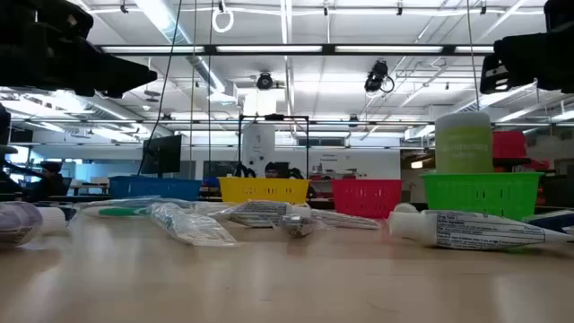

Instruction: Pick & Place Travel size toiletries

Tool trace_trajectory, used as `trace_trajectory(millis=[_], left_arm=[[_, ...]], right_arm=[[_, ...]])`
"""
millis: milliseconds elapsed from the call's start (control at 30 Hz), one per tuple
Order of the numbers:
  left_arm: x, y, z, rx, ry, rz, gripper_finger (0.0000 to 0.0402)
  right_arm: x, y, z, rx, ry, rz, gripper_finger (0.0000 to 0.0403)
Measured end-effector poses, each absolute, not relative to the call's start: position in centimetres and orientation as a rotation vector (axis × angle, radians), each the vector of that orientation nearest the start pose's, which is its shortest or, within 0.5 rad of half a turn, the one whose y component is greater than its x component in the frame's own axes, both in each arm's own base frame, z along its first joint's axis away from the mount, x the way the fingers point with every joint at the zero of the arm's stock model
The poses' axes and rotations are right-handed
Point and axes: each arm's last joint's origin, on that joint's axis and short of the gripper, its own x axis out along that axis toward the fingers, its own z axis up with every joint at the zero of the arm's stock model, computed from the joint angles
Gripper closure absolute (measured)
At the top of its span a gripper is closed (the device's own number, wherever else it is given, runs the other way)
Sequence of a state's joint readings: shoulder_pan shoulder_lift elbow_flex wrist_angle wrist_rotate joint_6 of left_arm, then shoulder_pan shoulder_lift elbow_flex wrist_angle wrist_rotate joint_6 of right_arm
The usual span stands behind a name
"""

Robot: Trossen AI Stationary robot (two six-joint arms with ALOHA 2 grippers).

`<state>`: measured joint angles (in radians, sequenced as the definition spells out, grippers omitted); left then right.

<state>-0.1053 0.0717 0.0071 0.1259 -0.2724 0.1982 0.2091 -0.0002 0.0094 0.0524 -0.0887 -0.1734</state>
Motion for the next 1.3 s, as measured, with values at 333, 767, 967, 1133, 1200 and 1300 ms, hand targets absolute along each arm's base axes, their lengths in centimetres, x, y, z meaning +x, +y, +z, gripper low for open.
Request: trace_trajectory(millis=[333, 767, 967, 1133, 1200, 1300], left_arm=[[10.07, -0.28, 17.24, 0.186, -0.044, 0.173, 0.0232], [10.08, -0.3, 17.26, 0.198, -0.046, 0.168, 0.0232], [10.11, -0.59, 17.28, 0.069, -0.062, 0.063, 0.0232], [10.11, -0.74, 17.29, -0.016, -0.065, 0.009, 0.0232], [10.11, -0.68, 17.3, -0.067, -0.068, 0.027, 0.0232], [10.1, -0.54, 17.35, -0.175, -0.078, 0.069, 0.0232]], right_arm=[[9.42, 2.26, 17.18, -0.168, -0.088, 0.292, 0.0362], [9.42, 2.26, 17.18, -0.168, -0.088, 0.292, 0.0363], [9.4, 2.26, 17.4, -0.167, -0.11, 0.29, 0.0363], [9.39, 2.25, 17.51, -0.128, -0.117, 0.291, 0.0362], [9.39, 2.26, 17.51, -0.099, -0.112, 0.293, 0.0362], [9.41, 2.12, 17.83, -0.074, -0.139, 0.244, 0.0363]])
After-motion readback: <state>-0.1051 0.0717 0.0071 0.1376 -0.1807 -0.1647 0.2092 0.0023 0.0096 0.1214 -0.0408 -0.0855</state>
